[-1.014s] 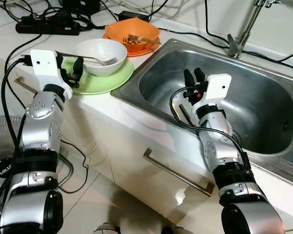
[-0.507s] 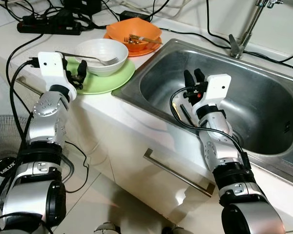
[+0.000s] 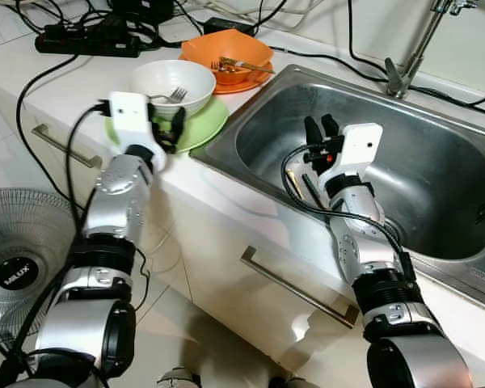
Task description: Kitchen organization
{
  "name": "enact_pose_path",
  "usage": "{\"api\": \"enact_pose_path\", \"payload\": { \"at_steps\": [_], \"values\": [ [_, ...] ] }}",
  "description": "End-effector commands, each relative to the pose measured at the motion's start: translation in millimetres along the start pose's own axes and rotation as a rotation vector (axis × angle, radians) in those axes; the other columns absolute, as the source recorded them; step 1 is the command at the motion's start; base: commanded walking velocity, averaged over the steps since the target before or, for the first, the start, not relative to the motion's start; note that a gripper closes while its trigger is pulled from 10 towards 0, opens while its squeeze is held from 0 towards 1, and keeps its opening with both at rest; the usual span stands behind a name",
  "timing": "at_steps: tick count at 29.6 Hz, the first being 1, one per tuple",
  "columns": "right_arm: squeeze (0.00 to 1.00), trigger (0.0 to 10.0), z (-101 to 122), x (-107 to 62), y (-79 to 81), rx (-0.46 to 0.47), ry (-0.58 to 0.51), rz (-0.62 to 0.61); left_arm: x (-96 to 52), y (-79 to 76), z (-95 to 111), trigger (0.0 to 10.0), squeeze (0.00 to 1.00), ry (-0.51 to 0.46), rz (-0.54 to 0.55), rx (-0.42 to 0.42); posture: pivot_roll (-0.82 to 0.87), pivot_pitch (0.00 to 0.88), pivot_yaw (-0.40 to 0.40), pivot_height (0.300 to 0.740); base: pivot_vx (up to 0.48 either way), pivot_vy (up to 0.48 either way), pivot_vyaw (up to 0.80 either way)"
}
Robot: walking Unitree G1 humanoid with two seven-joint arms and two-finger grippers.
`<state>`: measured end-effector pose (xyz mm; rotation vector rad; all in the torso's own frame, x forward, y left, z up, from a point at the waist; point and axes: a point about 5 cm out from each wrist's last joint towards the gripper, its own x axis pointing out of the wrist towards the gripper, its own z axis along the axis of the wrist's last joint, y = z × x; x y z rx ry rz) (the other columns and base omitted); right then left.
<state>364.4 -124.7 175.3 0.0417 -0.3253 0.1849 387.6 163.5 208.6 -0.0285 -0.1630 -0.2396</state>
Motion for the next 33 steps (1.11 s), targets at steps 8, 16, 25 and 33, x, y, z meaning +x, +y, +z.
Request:
{"api": "enact_pose_path", "payload": {
  "at_steps": [8,16,25,33],
  "values": [
    [0.0,10.0,0,-2.3,-4.4,0.012,-0.005,-0.024,-19.0,-24.2,6,10.0,0.0,-0.043,-0.205,0.048,0.12,0.086,-0.017,0.74,0.0,0.0,0.0],
    [0.0,10.0,-1,-2.1,-3.2,0.017,0.0,-0.022,-37.2,-40.4,3,10.0,0.0,-0.057,-0.263,0.107,0.13,0.088,-0.02,0.74,0.0,0.0,0.0],
    [0.0,10.0,-3,-2.8,-4.4,0.019,0.007,-0.026,-43.4,-16.7,34,10.0,0.0,-0.249,0.015,0.273,0.13,0.091,-0.023,0.74,0.0,0.0,0.0],
    [0.0,10.0,-3,-2.7,-3.8,0.024,0.008,-0.028,-47.7,2.7,29,10.0,0.0,-0.211,0.075,0.363,0.13,0.092,-0.022,0.74,0.0,0.0,0.0]
  ]
}}
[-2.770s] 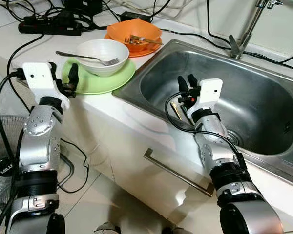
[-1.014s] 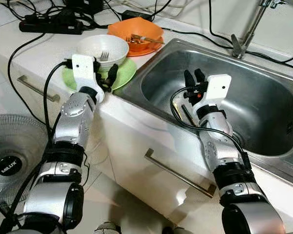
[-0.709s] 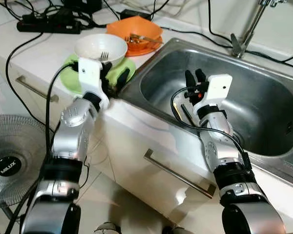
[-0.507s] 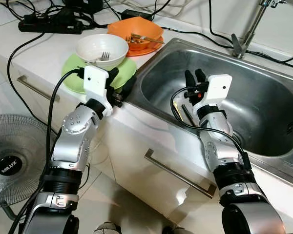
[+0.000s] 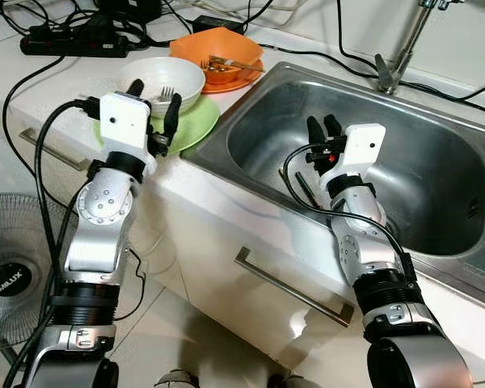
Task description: Kitchen organization
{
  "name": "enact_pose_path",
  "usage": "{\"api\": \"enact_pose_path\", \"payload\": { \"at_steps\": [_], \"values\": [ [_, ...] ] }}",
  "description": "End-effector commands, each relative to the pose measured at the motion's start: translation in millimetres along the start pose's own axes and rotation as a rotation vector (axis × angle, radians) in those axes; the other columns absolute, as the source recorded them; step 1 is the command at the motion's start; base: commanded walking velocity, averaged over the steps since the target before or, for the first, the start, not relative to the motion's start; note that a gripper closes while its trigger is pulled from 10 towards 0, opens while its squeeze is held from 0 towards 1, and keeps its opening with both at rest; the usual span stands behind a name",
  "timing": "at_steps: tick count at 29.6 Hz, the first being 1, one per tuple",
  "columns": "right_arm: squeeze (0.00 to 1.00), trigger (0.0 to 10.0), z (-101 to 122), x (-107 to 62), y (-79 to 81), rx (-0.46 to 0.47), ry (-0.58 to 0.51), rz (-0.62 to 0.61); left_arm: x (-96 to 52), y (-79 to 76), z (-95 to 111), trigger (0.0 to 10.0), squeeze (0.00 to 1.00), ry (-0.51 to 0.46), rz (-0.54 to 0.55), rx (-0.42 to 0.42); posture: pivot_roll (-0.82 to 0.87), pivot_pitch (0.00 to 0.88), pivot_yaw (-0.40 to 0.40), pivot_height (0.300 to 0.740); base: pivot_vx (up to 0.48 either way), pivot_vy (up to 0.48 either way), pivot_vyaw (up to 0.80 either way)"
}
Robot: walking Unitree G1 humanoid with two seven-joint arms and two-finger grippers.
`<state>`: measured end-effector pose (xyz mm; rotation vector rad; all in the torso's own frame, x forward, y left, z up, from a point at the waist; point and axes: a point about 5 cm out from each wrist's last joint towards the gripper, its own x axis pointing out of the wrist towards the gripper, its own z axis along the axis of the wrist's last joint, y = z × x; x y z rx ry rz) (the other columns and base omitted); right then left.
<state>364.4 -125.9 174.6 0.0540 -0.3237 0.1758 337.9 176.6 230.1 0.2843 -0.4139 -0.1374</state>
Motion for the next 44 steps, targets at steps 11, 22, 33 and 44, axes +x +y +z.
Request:
{"api": "enact_pose_path", "payload": {
  "at_steps": [11,22,33,44],
  "values": [
    [0.0,10.0,-3,-2.7,-2.3,0.015,0.012,-0.017,-3.1,18.8,-19,10.0,0.0,0.071,0.002,0.097,0.13,0.093,-0.024,0.74,0.0,0.0,0.0],
    [0.0,10.0,-4,-2.6,-2.3,0.019,0.012,-0.018,7.6,23.2,-25,10.0,0.0,0.084,0.028,0.11,0.13,0.09,-0.023,0.74,0.0,0.0,0.0],
    [0.0,10.0,-3,-2.6,-3.1,0.019,0.011,-0.022,18.3,23.4,-30,10.0,0.0,0.101,0.039,0.119,0.13,0.087,-0.023,0.74,0.0,0.0,0.0],
    [0.0,10.0,-3,-2.7,-3.4,0.018,0.011,-0.02,27.8,18.9,-33,10.0,0.0,0.121,0.039,0.107,0.12,0.086,-0.024,0.74,0.0,0.0,0.0]
  ]
}}
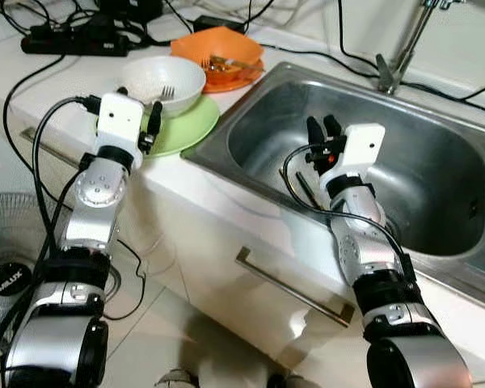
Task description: Kitchen organization
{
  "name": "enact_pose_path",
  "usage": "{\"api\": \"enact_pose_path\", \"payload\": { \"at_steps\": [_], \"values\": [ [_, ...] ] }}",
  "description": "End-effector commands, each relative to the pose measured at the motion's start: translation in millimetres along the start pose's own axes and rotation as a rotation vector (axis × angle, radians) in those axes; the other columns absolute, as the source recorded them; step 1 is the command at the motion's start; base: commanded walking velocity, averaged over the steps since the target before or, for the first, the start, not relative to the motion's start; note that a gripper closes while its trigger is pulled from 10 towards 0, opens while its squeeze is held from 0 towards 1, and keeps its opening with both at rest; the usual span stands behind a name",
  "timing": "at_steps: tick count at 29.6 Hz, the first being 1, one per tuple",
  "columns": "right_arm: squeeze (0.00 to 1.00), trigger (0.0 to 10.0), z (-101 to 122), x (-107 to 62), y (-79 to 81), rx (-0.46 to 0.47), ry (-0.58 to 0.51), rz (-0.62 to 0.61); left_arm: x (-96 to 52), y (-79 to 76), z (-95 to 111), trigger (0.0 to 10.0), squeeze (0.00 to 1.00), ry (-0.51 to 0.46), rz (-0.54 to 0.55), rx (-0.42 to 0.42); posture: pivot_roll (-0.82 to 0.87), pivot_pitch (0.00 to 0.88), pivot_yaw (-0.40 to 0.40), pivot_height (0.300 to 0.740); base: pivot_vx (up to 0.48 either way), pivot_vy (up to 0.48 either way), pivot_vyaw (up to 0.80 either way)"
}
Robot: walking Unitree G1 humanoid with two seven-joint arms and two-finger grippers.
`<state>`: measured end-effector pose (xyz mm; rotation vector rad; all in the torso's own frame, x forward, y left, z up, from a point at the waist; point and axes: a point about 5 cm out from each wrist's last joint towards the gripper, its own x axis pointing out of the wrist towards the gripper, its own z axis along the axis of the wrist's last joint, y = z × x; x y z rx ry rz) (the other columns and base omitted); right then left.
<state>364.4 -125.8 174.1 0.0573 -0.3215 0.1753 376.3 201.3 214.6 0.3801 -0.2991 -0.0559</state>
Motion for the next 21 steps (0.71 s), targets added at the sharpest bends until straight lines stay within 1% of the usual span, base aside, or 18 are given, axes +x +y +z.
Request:
{"api": "enact_pose_path", "payload": {
  "at_steps": [1,5,6,7,8,9,12,13,14,21],
  "values": [
    [0.0,10.0,-2.4,-2.5,-3.5,0.015,0.008,-0.019,3.6,-2.9,2.5,10.0,0.0,-0.006,-0.004,0.007,0.12,0.087,-0.023,0.74,0.0,0.0,0.0],
    [0.0,10.0,-2.1,-2.5,-3.5,0.015,0.006,-0.02,6.7,-3.9,2.6,10.0,0.0,-0.006,0.0,-0.009,0.12,0.087,-0.023,0.74,0.0,0.0,0.0],
    [0.0,10.0,-2.4,-2.5,-3.4,0.015,0.008,-0.02,7.6,-4.7,2.7,6.4,0.0,-0.008,-0.002,-0.009,0.12,0.086,-0.024,0.74,0.0,0.0,0.0],
    [0.0,10.0,-2.4,-2.5,-3.4,0.015,0.008,-0.02,7.6,-4.7,2.7,6.4,0.0,-0.008,-0.002,-0.009,0.12,0.086,-0.024,0.74,0.0,0.0,0.0],
    [0.0,10.0,-2.5,-2.5,-3.4,0.015,0.009,-0.019,7.9,-5.0,2.8,4.6,0.0,-0.009,-0.003,-0.009,0.12,0.086,-0.024,0.74,0.0,0.0,0.0],
    [0.0,10.0,-2.5,-2.4,-3.3,0.015,0.009,-0.019,8.2,-5.4,3.0,4.2,0.0,-0.01,-0.004,-0.01,0.12,0.086,-0.024,0.74,0.0,0.0,0.0],
    [0.0,10.0,-2.4,-2.3,-3.1,0.015,0.009,-0.018,8.7,-6.1,2.9,1.2,0.0,-0.013,-0.007,-0.011,0.12,0.086,-0.024,0.74,0.0,0.0,0.0],
    [0.0,10.0,-2.4,-2.3,-3.1,0.015,0.009,-0.018,8.7,-6.1,2.9,1.2,0.0,-0.013,-0.007,-0.011,0.12,0.086,-0.024,0.74,0.0,0.0,0.0],
    [0.0,10.0,-2.4,-2.4,-3.0,0.015,0.009,-0.017,8.8,-6.3,2.8,0.0,0.0,-0.014,-0.008,-0.012,0.12,0.085,-0.022,0.74,0.0,0.0,0.0],
    [0.0,10.0,-2.6,-2.4,-2.8,0.016,0.009,-0.015,9.0,-7.6,2.2,0.0,0.0,-0.016,-0.008,-0.021,0.12,0.085,-0.025,0.74,0.0,0.0,0.0]
  ]
}}
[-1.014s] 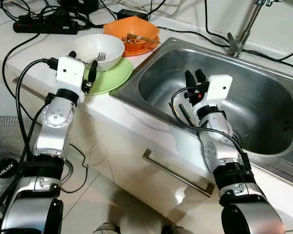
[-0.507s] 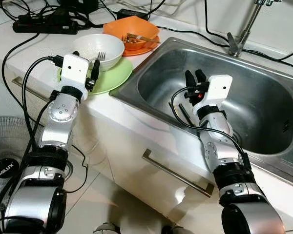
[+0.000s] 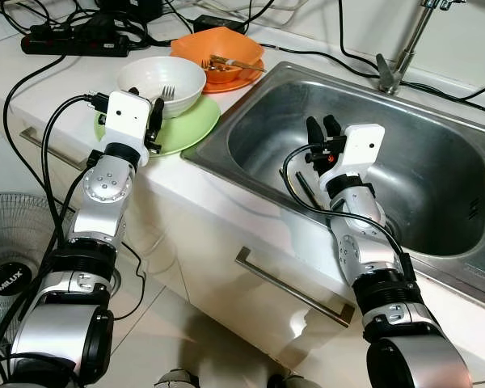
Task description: Kitchen organization
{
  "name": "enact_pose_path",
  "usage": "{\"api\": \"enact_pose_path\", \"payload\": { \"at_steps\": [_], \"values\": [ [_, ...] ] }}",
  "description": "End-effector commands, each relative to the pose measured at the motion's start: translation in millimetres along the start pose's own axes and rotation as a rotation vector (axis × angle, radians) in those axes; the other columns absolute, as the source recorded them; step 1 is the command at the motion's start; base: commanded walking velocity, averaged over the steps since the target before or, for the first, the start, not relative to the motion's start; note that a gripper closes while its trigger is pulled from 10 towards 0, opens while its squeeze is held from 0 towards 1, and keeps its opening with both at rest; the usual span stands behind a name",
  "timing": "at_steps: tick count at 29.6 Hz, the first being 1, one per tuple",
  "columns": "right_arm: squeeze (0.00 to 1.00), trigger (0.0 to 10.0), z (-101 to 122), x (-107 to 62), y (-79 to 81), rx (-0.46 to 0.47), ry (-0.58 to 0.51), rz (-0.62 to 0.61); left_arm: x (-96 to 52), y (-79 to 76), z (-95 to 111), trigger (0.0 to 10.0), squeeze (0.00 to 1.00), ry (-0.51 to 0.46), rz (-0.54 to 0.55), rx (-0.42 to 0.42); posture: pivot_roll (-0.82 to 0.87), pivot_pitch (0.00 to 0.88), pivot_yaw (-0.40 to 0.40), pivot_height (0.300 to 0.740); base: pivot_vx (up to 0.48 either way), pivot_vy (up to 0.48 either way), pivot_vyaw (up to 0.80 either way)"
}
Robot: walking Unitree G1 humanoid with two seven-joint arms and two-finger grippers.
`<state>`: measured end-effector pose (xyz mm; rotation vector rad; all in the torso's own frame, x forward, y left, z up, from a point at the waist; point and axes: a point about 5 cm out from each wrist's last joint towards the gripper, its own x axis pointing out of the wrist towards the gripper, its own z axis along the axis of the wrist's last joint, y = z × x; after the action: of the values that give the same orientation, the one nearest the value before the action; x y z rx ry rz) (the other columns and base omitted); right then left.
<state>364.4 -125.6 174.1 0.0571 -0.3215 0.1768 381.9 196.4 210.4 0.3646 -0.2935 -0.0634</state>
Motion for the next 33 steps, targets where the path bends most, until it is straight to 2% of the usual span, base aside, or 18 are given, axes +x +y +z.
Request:
{"api": "enact_pose_path", "payload": {
  "at_steps": [1,20,27,33],
  "values": [
    [0.0,10.0,-3,-2.4,-3.0,0.016,0.009,-0.017,4.3,-1.6,6,0.0,0.0,-0.021,-0.003,-0.005,0.12,0.085,-0.025,0.74,0.0,0.0,0.0],
    [0.0,10.0,-2,-1.0,-2.6,0.012,0.012,-0.012,5.9,0.5,15,0.0,0.0,-0.065,0.007,-0.005,0.12,0.079,-0.026,0.74,0.0,0.0,0.0],
    [0.0,10.0,-2,-0.3,-1.3,0.013,0.01,-0.006,7.7,1.6,31,0.0,0.0,-0.132,0.009,0.019,0.12,0.065,-0.027,0.74,0.0,0.0,0.0],
    [0.0,10.0,-2,0.2,-0.2,0.014,0.009,-0.001,7.5,1.0,35,0.0,0.0,-0.147,0.005,0.017,0.12,0.061,-0.026,0.74,0.0,0.0,0.0]
  ]
}}
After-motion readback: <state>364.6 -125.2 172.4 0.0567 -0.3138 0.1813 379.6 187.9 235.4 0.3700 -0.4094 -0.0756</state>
